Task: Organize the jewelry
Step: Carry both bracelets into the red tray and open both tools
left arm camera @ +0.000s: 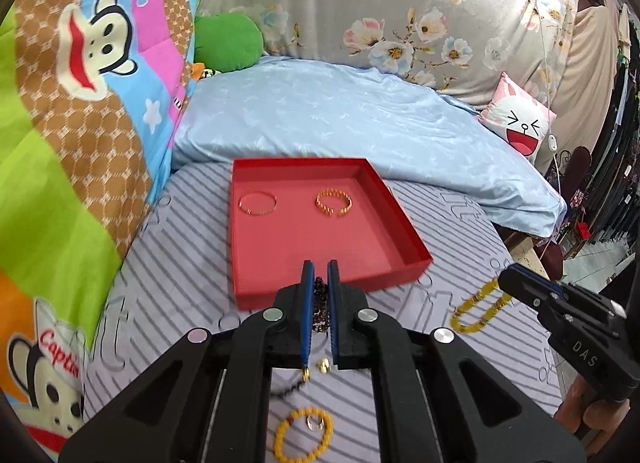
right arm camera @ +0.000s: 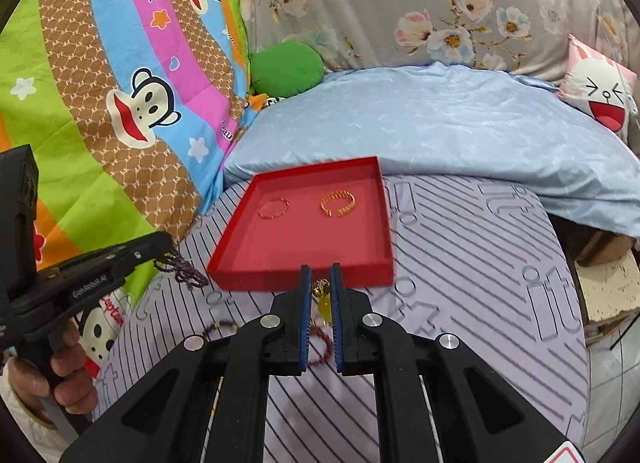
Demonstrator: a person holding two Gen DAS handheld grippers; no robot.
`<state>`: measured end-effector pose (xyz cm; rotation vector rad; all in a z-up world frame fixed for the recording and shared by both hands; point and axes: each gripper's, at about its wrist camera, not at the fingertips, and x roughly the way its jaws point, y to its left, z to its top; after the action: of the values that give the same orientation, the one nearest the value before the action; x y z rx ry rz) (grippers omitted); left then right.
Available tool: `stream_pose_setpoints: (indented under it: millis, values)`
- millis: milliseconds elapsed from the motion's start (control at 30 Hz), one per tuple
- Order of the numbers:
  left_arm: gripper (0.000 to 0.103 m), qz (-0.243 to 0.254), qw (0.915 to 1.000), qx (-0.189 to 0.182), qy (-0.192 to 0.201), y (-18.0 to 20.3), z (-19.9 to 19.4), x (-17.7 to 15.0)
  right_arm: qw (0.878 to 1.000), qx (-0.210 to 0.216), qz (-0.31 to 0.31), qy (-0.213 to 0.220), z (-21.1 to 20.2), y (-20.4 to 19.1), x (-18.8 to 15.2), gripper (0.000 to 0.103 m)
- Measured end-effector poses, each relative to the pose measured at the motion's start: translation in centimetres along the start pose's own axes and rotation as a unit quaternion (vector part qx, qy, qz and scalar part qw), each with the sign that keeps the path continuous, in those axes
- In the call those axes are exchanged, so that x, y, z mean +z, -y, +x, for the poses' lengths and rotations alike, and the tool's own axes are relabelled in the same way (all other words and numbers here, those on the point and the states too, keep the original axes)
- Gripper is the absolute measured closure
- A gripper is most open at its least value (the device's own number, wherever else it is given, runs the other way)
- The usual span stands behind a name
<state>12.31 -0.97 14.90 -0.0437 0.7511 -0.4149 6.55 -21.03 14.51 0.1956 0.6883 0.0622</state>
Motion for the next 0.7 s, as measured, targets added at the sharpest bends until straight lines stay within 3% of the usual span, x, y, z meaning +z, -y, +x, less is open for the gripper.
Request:
stream_pose_setpoints:
  millis: [367, 533, 700]
  values:
    - [0.097, -0.02, 0.9994, -0.007, -0.028, -2.7, 7.4, 5.4, 0.999, 0.042, 0.011, -0.03, 9.8, -1.0, 6.5, 0.094]
    - [0.097, -0.018, 0.9986, 0.001, -0.049, -3.7, 10.5, 5.9, 0.995, 0.07, 0.029, -0.067, 14.7, -1.4, 6.9, 0.094]
    - [0.097, -0.014, 0.9971, 0.004, -0.074, -4.3, 13.8, 5.8, 0.994, 0.045, 0.018, -0.098, 18.9, -0.8, 5.9, 0.094]
